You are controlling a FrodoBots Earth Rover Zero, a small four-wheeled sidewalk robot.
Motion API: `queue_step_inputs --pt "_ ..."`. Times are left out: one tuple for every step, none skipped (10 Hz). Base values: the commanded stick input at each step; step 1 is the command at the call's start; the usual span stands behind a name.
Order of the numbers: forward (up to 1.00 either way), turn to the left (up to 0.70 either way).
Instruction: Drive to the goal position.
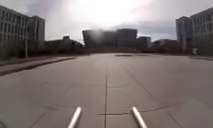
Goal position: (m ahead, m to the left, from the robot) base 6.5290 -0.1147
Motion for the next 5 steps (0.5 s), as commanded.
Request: queue_step_inputs --pt "1.0 0.0" --pt "1.0 0.0" --pt "1.0 0.0" --pt "1.0 0.0" --pt "1.0 0.0"
